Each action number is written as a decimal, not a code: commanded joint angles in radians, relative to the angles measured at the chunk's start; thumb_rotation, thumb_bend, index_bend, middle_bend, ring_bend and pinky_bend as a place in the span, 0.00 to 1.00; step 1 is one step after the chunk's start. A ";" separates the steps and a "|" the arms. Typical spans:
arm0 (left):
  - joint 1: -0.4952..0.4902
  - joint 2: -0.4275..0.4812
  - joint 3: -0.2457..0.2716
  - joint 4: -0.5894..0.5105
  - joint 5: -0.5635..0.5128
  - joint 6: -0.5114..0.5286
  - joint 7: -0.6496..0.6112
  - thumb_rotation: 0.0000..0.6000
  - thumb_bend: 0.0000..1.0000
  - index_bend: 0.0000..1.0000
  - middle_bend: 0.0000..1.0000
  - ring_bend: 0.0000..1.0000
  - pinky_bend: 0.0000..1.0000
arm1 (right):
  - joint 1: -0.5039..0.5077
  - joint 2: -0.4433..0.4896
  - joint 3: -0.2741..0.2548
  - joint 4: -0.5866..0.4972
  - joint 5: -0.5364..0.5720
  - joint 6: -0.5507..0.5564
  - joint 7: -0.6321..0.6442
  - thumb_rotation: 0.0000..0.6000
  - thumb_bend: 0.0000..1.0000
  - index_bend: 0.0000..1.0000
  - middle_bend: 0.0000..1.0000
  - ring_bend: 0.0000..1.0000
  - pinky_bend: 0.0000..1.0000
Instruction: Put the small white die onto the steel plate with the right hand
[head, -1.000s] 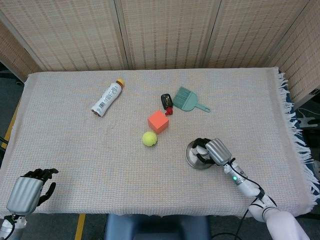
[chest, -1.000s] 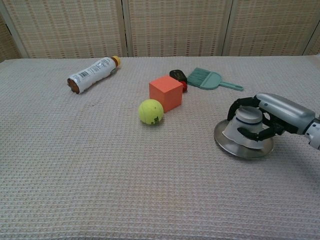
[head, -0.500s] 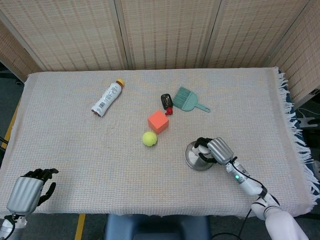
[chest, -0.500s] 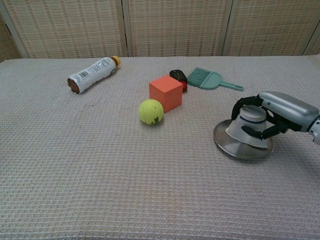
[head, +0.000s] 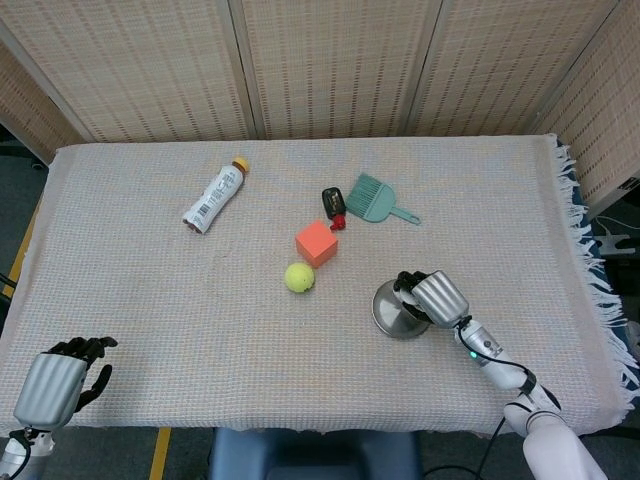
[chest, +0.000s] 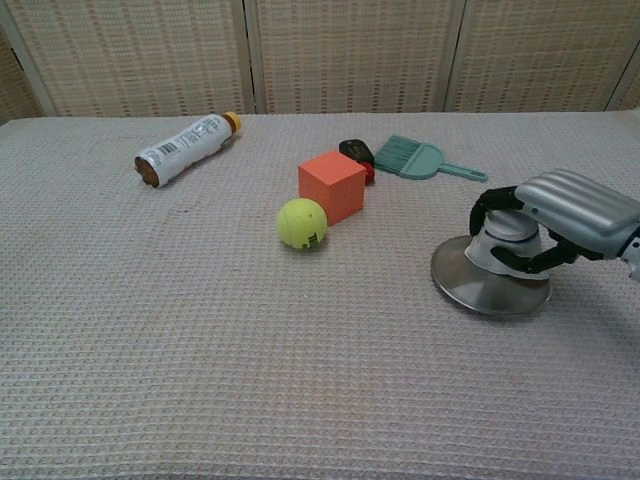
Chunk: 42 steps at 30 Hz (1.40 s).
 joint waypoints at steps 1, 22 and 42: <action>0.001 0.000 0.001 0.000 0.001 0.002 0.001 1.00 0.39 0.38 0.50 0.46 0.62 | -0.005 0.009 -0.001 -0.066 0.007 -0.015 0.148 1.00 0.40 0.69 0.58 0.53 0.82; 0.001 -0.001 0.000 0.000 0.001 0.003 0.004 1.00 0.39 0.38 0.50 0.46 0.62 | 0.002 0.129 0.008 -0.304 -0.004 0.046 0.247 1.00 0.40 0.68 0.58 0.53 0.82; 0.001 -0.003 0.001 -0.003 -0.004 -0.005 0.019 1.00 0.39 0.38 0.50 0.46 0.62 | -0.077 0.163 0.043 -0.149 0.055 0.032 0.068 1.00 0.20 0.56 0.54 0.40 0.72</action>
